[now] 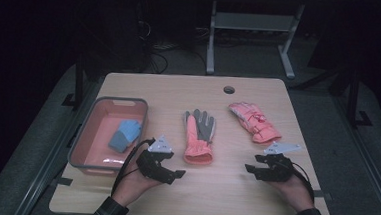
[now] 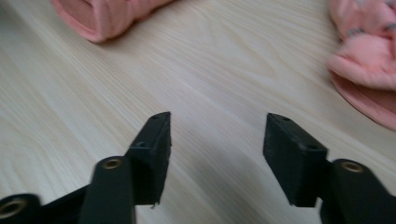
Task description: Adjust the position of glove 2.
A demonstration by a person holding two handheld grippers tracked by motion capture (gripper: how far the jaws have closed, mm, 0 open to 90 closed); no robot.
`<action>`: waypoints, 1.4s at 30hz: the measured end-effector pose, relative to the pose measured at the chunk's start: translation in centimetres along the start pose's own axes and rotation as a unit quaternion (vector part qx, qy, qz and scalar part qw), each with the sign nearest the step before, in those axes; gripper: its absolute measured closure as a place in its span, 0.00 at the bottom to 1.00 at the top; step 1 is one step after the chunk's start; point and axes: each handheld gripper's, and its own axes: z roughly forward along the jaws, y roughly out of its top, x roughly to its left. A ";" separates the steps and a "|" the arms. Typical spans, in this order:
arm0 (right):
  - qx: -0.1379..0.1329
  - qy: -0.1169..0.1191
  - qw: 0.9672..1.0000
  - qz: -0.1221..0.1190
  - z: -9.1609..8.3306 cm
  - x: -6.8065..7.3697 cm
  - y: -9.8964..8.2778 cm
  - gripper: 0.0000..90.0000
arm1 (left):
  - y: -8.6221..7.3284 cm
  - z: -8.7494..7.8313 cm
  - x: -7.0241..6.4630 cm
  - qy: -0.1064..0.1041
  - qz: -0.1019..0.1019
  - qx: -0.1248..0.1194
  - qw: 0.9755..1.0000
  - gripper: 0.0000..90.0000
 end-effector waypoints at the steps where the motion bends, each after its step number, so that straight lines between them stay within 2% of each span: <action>1: 0.000 0.000 1.000 0.000 0.0 0.0 0.0 0.56 | -0.4 0.2 0.0 0.002 0.004 0.005 1.000 0.23; 2: -0.001 0.005 1.000 -0.004 0.1 0.2 0.4 0.60 | -0.7 0.4 0.1 0.004 0.004 0.005 1.000 0.22; 3: -0.004 0.015 1.000 -0.016 0.4 0.5 1.2 0.72 | -1.0 0.6 0.1 0.004 0.005 0.005 1.000 0.21; 4: -0.004 0.015 1.000 -0.016 0.4 0.5 1.2 0.72 | -1.3 0.8 0.2 0.006 0.005 0.008 1.000 0.21; 5: -0.008 0.021 1.000 -0.018 0.6 0.7 1.7 0.77 | -1.5 0.9 0.1 0.007 0.006 0.012 1.000 0.20; 6: -0.013 0.034 0.999 -0.021 0.9 1.0 2.8 0.87 | -1.8 1.1 0.0 0.008 0.006 0.011 1.000 0.19; 7: -0.013 0.034 0.999 -0.021 0.9 1.0 2.8 0.87 | -2.0 1.2 -0.1 0.012 0.006 0.013 1.000 0.19; 10: -0.022 0.051 0.998 -0.023 1.7 1.5 4.4 1.00 | -2.8 1.5 -0.6 0.020 0.004 0.019 1.000 0.17; 12: -0.026 0.064 0.997 -0.036 2.7 2.1 6.1 1.00 | -3.3 1.5 -0.9 0.025 0.007 0.027 0.999 0.16; 15: -0.028 0.069 0.996 -0.043 3.3 2.4 7.1 1.00 | -3.7 1.8 -1.0 0.026 0.006 0.032 0.999 0.15; 16: -0.028 0.079 0.995 -0.051 4.2 2.8 8.2 1.00 | -4.0 2.0 -1.1 0.038 0.018 0.046 0.998 0.15; 18: -0.027 0.079 0.995 -0.053 4.6 3.0 8.6 1.00 | -4.1 2.1 -1.1 0.045 0.024 0.051 0.997 0.15; 19: -0.028 0.083 0.994 -0.059 5.5 3.3 9.4 1.00 | -4.3 2.2 -1.1 0.051 0.031 0.047 0.997 0.14; 20: -0.028 0.083 0.994 -0.059 5.5 3.3 9.4 1.00 | -4.3 2.2 -1.1 0.051 0.031 0.047 0.997 0.14; 26: -0.025 0.091 0.993 -0.072 7.8 4.1 11.4 1.00 | -5.2 2.2 -0.7 0.037 0.045 0.009 0.998 0.13; 27: -0.023 0.095 0.993 -0.068 8.1 4.4 11.8 1.00 | -5.4 2.2 -0.7 0.035 0.045 0.002 0.998 0.13; 29: -0.022 0.096 0.992 -0.072 8.8 4.6 12.3 1.00 | -5.5 2.1 -0.6 0.032 0.048 0.000 0.998 0.14; 33: -0.011 0.101 0.992 -0.074 10.2 5.1 12.9 1.00 | -5.6 2.2 -0.7 0.029 0.043 -0.005 0.999 0.14; 34: -0.002 0.098 0.992 -0.081 11.0 5.3 12.9 1.00 | -5.5 2.1 -0.7 0.030 0.043 -0.002 0.999 0.14; 39: 0.009 0.097 0.992 -0.079 11.8 5.5 12.6 1.00 | -5.5 2.1 -0.6 0.031 0.047 0.002 0.998 0.14; 42: 0.015 0.099 0.992 -0.078 11.7 5.4 12.3 1.00 | -5.5 2.1 -0.7 0.030 0.045 -0.001 0.999 0.14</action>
